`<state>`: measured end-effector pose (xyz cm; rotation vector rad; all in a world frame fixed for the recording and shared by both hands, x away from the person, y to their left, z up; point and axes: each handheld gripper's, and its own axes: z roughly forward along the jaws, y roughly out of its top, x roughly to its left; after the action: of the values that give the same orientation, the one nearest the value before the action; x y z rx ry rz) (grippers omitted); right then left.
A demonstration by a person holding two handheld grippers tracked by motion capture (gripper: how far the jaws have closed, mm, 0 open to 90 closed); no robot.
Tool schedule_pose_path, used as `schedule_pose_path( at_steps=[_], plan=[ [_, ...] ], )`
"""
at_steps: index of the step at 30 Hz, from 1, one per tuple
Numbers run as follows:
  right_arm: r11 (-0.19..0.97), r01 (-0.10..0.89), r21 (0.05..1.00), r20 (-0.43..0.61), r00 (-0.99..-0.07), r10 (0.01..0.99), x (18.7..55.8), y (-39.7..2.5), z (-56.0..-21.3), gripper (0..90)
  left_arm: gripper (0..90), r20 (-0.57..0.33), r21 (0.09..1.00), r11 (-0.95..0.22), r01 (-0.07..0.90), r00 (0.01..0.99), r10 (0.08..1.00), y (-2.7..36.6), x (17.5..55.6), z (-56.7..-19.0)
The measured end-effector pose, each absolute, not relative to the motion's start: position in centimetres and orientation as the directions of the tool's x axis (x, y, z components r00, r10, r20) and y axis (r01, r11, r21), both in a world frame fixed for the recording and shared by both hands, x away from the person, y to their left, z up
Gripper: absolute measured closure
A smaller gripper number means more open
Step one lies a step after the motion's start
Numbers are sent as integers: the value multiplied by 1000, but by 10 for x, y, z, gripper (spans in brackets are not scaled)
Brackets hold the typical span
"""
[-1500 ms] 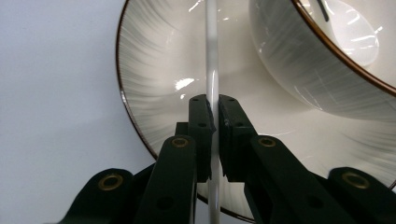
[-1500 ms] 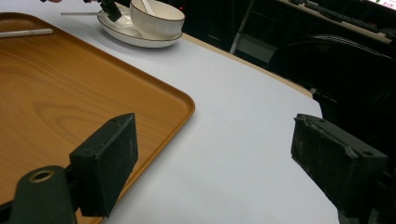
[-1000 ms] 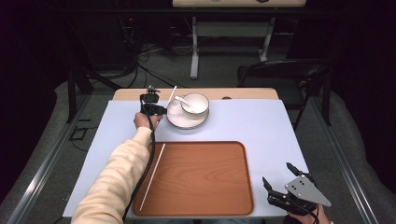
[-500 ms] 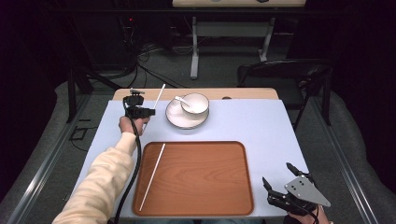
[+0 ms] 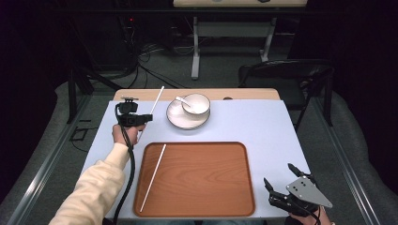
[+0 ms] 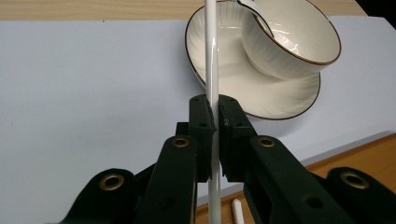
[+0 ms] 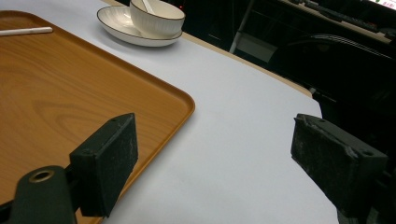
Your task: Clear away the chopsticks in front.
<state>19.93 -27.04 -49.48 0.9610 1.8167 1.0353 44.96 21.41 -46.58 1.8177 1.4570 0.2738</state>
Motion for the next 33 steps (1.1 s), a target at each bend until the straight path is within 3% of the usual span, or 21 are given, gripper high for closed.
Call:
schedule_pose_path(
  at_steps=[33],
  plan=[
    [371,212,904,-274,-377,885,199,-271,-495,143,852,-300,708,-86,701,408,862,212,367,-469]
  ],
)
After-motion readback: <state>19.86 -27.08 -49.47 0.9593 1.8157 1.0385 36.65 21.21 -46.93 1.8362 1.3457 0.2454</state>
